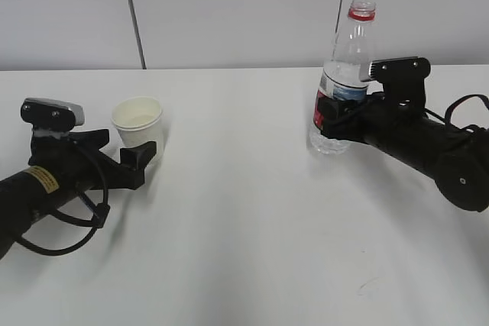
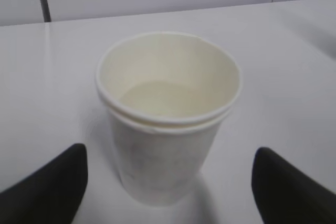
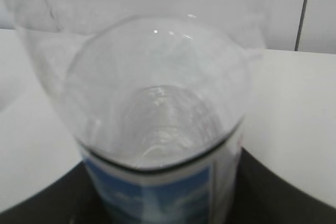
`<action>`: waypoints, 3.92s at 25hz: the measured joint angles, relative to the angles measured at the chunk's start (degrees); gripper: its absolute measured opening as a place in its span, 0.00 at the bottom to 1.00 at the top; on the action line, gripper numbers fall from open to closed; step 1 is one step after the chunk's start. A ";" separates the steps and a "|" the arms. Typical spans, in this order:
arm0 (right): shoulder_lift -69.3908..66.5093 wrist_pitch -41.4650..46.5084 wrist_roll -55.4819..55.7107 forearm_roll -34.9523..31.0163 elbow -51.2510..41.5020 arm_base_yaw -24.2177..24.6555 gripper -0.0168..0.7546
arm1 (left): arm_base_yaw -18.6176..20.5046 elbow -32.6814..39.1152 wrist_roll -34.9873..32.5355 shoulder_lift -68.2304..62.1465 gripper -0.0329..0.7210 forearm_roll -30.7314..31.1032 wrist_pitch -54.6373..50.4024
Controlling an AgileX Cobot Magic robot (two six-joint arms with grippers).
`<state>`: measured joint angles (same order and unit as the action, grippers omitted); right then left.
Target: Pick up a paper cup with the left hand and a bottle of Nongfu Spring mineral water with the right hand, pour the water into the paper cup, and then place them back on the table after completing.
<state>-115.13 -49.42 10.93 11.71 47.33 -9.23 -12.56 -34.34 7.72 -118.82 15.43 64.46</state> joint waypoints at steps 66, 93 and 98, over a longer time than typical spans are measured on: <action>-1.00 -2.14 -3.67 -1.03 -4.17 0.00 0.87 | 0.00 7.16 0.30 4.84 0.82 1.22 0.61; 36.64 44.24 -0.70 -0.10 -15.13 0.00 0.78 | 0.00 8.31 5.49 40.29 0.71 -4.90 -52.75; 44.17 58.95 4.96 -1.61 -15.13 0.00 0.78 | 0.00 5.30 7.23 48.05 0.69 -10.08 -72.00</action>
<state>-70.96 9.53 15.89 10.10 32.20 -9.23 -12.56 -29.04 14.95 -70.76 5.35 -7.54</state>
